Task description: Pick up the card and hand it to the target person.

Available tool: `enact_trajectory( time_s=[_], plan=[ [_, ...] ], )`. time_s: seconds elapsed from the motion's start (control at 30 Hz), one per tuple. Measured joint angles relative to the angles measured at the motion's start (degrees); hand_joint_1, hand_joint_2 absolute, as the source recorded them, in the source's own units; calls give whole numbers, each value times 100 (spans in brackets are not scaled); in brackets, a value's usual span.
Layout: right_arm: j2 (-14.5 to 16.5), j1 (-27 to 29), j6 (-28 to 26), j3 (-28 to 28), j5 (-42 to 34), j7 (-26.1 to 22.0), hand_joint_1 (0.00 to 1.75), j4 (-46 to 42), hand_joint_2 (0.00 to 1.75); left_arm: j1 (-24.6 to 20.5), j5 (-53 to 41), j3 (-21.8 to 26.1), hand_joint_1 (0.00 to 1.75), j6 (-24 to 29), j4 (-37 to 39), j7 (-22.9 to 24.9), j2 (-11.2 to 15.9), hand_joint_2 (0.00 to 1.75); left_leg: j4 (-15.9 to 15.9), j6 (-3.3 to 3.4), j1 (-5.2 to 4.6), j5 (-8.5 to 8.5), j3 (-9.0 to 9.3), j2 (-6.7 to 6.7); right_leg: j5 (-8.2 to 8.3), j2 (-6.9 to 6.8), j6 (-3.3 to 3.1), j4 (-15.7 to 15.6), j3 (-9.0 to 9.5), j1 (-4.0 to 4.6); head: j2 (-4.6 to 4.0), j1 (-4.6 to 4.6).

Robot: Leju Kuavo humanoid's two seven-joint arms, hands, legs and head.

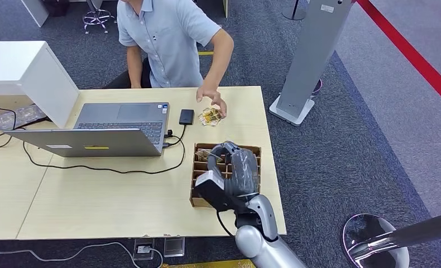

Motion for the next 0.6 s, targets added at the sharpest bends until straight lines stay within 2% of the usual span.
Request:
enact_trajectory(
  time_s=[0.1,0.3,0.47,0.6],
  plan=[
    [6,-457,132,78,-556,390,175,355,175,-4,-57,-4,0,-29,0,38,0,175,0,2,0,3,-2,-1,2,-1,-1,1,-1,0,0,2],
    [204,-1691,481,338,-1069,683,175,1465,175,-23,-136,-38,0,-91,-1,-136,1,175,0,-1,1,7,-5,-2,3,-3,-2,5,-4,1,1,-4],
    [466,-2795,791,451,-1177,1189,175,2517,175,-33,-167,-68,0,-97,0,-194,8,175,0,-2,0,8,-6,-3,3,-5,-2,6,-5,1,0,-4],
    [567,-3230,844,526,-1017,1564,175,3094,175,-35,-214,-96,0,-104,0,-169,9,175,1,-2,0,8,-6,-4,3,-6,-2,5,-4,0,1,2]
  ],
)
